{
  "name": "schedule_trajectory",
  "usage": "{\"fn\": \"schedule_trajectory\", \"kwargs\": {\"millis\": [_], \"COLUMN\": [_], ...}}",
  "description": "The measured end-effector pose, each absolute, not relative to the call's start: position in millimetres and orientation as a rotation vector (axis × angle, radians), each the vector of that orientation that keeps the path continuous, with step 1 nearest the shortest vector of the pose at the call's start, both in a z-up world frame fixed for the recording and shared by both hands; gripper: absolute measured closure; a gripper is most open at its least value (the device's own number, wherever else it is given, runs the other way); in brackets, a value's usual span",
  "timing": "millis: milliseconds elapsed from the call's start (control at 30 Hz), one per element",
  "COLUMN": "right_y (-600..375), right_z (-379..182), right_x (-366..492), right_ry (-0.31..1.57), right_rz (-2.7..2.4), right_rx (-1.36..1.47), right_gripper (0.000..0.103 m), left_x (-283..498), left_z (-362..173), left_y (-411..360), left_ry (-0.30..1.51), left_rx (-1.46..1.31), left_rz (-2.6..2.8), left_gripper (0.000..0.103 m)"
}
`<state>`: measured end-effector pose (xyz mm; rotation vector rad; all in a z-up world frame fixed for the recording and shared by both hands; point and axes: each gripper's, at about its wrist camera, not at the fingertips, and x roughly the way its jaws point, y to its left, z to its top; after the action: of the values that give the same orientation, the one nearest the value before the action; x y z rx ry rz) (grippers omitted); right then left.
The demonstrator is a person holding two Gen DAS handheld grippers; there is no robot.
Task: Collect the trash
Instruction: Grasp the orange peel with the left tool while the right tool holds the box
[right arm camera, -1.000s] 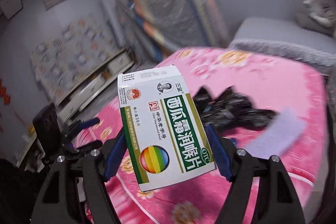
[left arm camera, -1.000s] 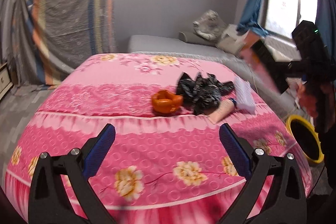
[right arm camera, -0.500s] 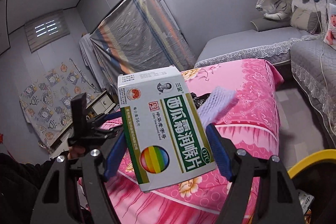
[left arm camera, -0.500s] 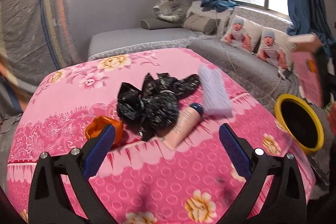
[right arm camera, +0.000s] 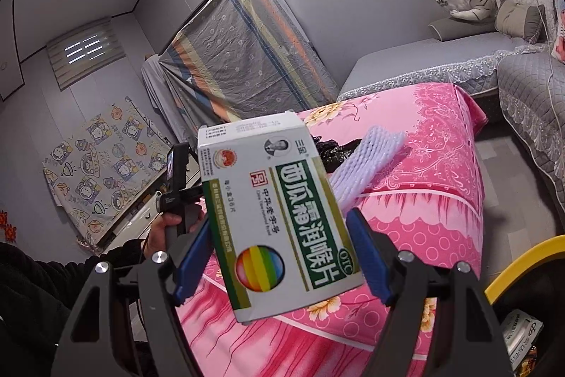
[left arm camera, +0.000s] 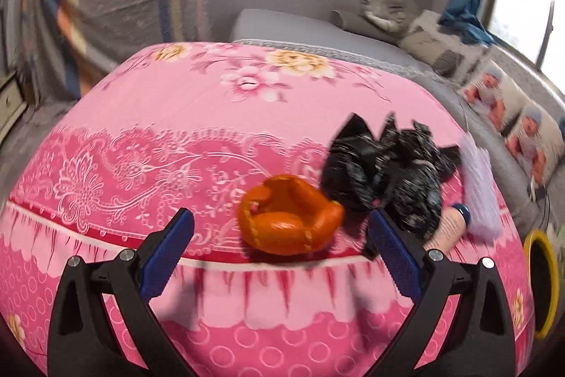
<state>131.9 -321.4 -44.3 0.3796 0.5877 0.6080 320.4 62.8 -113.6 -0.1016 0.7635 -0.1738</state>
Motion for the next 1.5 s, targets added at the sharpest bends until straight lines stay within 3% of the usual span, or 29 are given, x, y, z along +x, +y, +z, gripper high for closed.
{"fn": "schedule_trajectory", "kwargs": {"millis": [100,167,300,500,567,667,867,1167,1500], "right_y": [-318.5,-317.7,-317.4,-320.7,-320.2,-318.7,-319.1,-316.2,-323.4], "right_z": [-45.5,-47.2,-47.4,-45.3,-43.7,-41.2,-30.9,-17.5,-13.3], "right_x": [134.5,135.7,133.3,127.0,124.0,118.2,103.4,82.9,71.2], "right_ry": [0.595,0.599,0.601,0.597,0.594,0.588,0.566,0.535,0.480], "right_rz": [0.615,0.617,0.612,0.600,0.599,0.596,0.582,0.567,0.524], "right_rx": [0.379,0.379,0.381,0.388,0.389,0.386,0.372,0.348,0.377], "right_gripper": [0.032,0.032,0.032,0.032,0.032,0.032,0.032,0.032,0.032], "left_x": [334.8,344.7,355.9,349.6,347.1,344.3,330.0,254.1,169.6], "left_z": [-117.0,-120.3,-132.6,-132.4,-131.8,-129.5,-119.0,-57.2,14.6], "left_y": [70.7,71.9,70.1,58.2,50.0,42.9,58.2,68.5,-5.0], "left_ry": [0.775,0.787,0.826,0.829,0.827,0.811,0.768,0.597,0.438], "left_rx": [-0.116,-0.110,-0.103,-0.078,-0.042,-0.007,-0.087,-0.105,-0.011], "left_rz": [-0.132,-0.124,-0.130,-0.166,-0.183,-0.183,-0.171,-0.232,-0.356], "left_gripper": [0.010,0.018,0.024,0.045,0.061,0.068,0.072,0.073,0.072]}}
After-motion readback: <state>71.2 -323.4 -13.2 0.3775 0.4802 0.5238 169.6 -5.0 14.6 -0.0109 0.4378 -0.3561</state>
